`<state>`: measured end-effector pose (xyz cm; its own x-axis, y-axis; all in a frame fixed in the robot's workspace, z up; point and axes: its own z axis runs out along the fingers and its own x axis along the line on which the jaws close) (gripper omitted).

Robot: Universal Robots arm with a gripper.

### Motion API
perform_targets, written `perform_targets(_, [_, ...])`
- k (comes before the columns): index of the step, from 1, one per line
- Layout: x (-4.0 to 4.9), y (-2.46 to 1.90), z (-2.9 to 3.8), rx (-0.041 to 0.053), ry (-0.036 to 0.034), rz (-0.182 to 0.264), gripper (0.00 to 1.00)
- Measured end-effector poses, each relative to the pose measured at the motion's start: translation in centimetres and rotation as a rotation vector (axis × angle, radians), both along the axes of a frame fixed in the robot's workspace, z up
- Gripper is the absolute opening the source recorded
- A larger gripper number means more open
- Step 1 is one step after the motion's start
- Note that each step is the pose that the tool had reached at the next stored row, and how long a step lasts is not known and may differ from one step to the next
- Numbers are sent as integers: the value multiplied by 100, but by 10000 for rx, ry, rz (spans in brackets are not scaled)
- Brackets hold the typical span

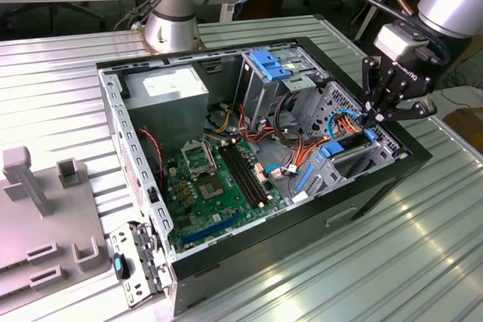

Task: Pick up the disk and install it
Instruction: 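Insert the second disk wire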

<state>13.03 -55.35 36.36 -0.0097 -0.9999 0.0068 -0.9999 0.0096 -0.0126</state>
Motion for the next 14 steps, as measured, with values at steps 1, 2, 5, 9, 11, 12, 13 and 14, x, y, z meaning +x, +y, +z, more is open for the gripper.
perform_targets(1, [2, 0, 32, -1, 12, 0, 11])
perform_targets(2, [4, 0, 65, 0, 25, 0, 11])
perform_targets(5, [6, 0, 107, -1, 34, -1, 11])
perform_targets(9, [16, 0, 128, 0, 46, -1, 11])
perform_targets(11, [22, 0, 143, 0, 55, -1, 11])
perform_targets(12, [28, 0, 174, -1, 70, -1, 11])
perform_targets(13, [31, 0, 190, 0, 79, -1, 11])
perform_targets(14, [34, 0, 208, 0, 88, -2, 11])
